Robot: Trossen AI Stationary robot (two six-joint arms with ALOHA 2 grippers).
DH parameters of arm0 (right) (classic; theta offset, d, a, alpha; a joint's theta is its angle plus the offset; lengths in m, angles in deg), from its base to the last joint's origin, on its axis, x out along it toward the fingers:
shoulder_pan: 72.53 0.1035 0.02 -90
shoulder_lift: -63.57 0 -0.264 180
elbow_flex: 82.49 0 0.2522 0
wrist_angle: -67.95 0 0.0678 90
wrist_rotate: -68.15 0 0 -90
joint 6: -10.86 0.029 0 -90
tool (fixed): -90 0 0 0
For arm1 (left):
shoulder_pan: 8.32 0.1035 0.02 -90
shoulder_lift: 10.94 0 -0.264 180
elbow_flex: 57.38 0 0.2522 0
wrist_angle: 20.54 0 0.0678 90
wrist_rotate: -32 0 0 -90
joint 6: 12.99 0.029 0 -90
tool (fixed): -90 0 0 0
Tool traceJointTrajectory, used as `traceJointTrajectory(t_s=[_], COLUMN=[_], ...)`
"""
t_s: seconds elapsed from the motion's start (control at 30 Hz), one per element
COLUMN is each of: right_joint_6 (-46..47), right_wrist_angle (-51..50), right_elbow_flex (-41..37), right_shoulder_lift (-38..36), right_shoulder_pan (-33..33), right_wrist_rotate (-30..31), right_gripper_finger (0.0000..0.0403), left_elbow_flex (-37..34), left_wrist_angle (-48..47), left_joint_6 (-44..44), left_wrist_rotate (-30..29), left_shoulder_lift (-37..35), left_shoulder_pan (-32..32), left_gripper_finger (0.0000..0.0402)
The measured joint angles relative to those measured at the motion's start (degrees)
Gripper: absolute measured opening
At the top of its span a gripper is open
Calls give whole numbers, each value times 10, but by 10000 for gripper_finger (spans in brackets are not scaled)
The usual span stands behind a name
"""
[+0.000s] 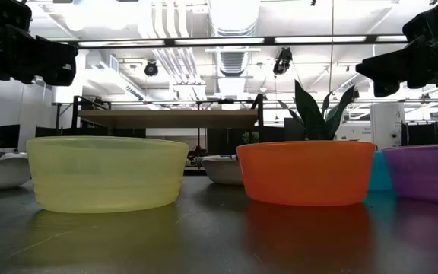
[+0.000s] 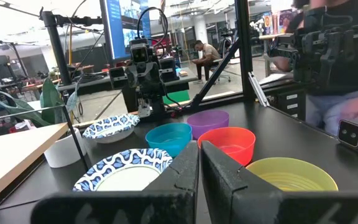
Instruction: Place and stack bowls onto a shelf
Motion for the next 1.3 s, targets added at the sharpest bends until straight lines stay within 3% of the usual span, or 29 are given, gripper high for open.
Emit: traceJointTrajectory(t_s=[1.3], right_joint_6=[0], right_wrist_angle=[0], right_elbow_flex=[0], right_shoulder_lift=[0], right_shoulder_pan=[0], right_wrist_rotate=[0], right_gripper_finger=[70], left_elbow_flex=[0], left_wrist_angle=[0], left_joint_6=[0], left_wrist_rotate=[0], left_shoulder_lift=[0], left_shoulder_pan=[0], left_gripper_finger=[0])
